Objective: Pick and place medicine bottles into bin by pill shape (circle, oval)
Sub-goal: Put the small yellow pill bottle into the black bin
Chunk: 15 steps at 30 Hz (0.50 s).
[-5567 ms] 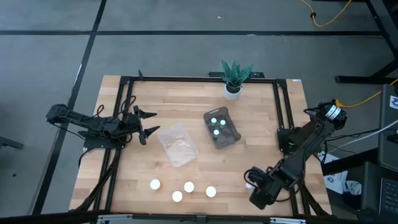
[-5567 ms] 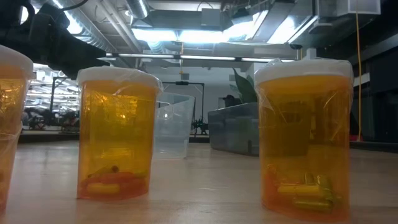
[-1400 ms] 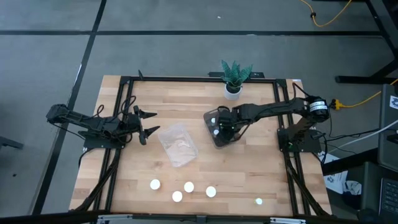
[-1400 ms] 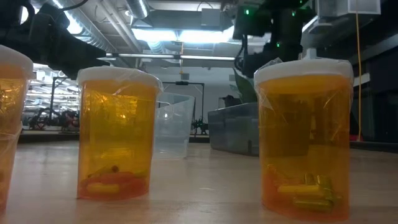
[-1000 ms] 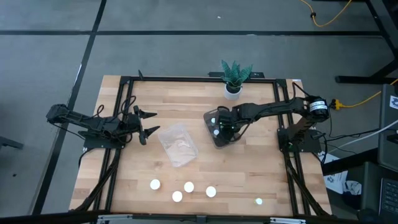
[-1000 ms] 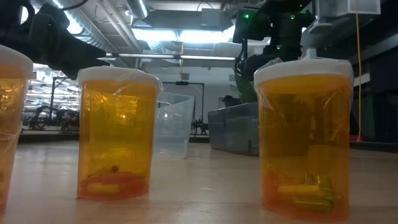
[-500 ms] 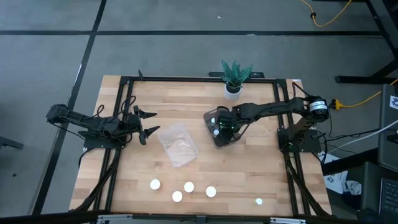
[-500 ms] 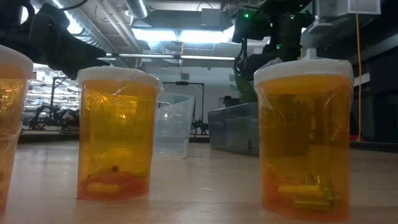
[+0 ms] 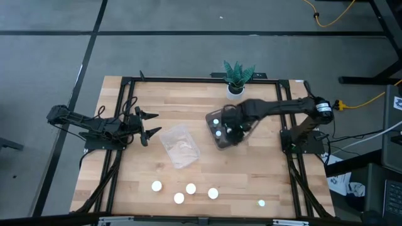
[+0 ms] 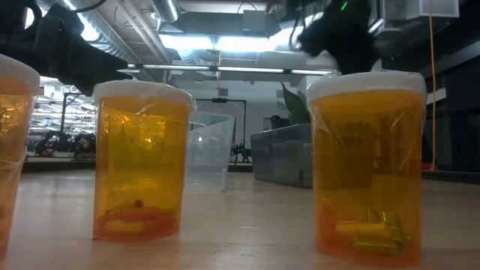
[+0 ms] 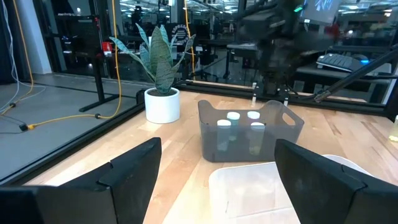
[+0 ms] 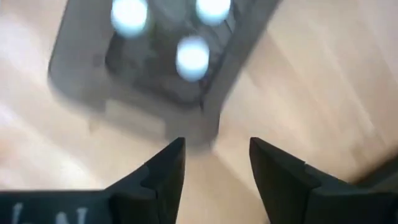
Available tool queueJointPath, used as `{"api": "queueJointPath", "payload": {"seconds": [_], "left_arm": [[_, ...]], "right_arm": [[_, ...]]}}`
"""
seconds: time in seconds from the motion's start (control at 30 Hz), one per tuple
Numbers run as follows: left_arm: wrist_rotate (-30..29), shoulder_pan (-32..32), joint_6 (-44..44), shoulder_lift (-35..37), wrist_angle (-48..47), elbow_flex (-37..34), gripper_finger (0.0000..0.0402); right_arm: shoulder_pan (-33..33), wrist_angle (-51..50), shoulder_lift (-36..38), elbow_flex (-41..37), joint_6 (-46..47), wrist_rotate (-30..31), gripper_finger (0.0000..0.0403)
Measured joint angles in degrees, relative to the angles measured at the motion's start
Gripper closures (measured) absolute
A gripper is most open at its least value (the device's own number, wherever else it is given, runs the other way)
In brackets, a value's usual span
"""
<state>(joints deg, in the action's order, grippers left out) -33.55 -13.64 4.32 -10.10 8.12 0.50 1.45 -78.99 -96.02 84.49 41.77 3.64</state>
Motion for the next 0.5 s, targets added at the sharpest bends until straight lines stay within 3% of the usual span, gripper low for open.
{"api": "queueJointPath", "payload": {"seconds": [0.13, 0.27, 0.5], "left_arm": [[0.01, 0.01, 0.0, 0.01, -0.02, -0.01, 0.0097], [0.01, 0.0, 0.0, 0.0, -0.01, 0.0, 0.0097], [0.01, 0.01, 0.0, -0.01, -0.01, 0.0, 0.0097]], "right_arm": [[9.0, -8.27, 1.5, 2.27, 6.78, -0.16, 0.0223], [21.5, -10.02, 2.85, 2.31, 15.55, -2.53, 0.0223], [42.32, -6.57, 2.36, 2.35, 43.25, -9.8, 0.0223]]}}
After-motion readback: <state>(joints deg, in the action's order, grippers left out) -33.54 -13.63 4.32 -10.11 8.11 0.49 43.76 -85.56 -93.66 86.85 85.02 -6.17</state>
